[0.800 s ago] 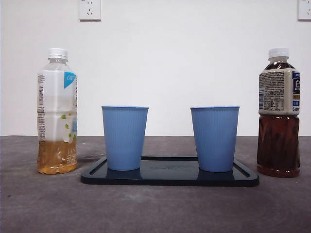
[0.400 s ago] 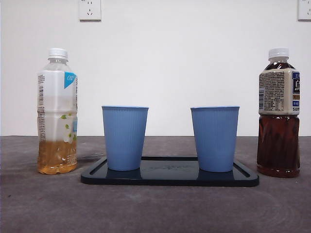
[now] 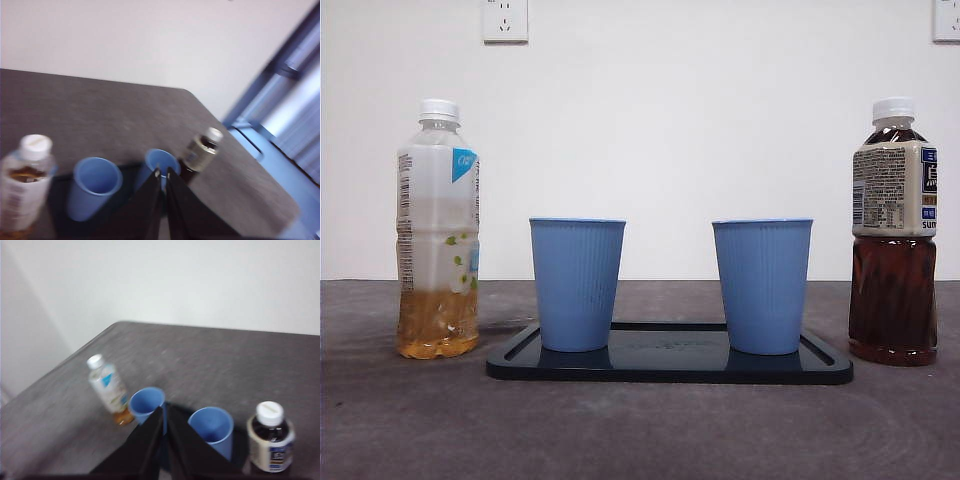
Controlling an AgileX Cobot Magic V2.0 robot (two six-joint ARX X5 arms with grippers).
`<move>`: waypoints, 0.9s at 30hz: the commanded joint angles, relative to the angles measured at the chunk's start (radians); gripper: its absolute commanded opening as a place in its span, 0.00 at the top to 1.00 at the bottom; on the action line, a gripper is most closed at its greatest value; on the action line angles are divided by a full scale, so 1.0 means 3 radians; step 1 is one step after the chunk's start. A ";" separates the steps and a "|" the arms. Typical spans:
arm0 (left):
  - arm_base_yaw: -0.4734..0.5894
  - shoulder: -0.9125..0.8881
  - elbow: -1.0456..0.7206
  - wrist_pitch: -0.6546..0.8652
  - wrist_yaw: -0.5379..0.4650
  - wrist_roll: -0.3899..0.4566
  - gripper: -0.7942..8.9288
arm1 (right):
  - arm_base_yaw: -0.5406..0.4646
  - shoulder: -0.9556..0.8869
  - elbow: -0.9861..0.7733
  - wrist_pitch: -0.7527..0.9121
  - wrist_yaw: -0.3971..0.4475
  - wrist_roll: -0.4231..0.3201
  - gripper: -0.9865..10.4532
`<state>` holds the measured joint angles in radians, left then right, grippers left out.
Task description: Pour the drink into the cup
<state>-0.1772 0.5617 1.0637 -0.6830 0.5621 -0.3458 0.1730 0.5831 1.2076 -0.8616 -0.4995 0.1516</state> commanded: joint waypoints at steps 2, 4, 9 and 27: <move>-0.0098 0.0156 0.0200 -0.0113 0.0286 0.0193 0.90 | 0.0205 0.0088 0.0116 -0.0097 -0.0088 -0.0296 0.90; -0.0139 0.0216 0.0224 -0.0186 0.0437 0.0310 0.90 | 0.0277 0.0104 0.0117 -0.0130 -0.0099 -0.0356 0.90; -0.0183 0.0248 0.0225 -0.0178 0.0486 0.0599 0.89 | 0.0332 0.0111 0.0117 -0.0197 -0.0121 -0.0371 0.90; -0.0183 0.0247 0.0225 -0.0167 0.0470 0.0675 0.37 | 0.0332 0.0123 0.0117 -0.0201 -0.0080 -0.0263 0.43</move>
<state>-0.2279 0.6292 1.1130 -0.7475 0.7021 -0.1551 0.2680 0.6132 1.2236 -0.9276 -0.5228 0.0589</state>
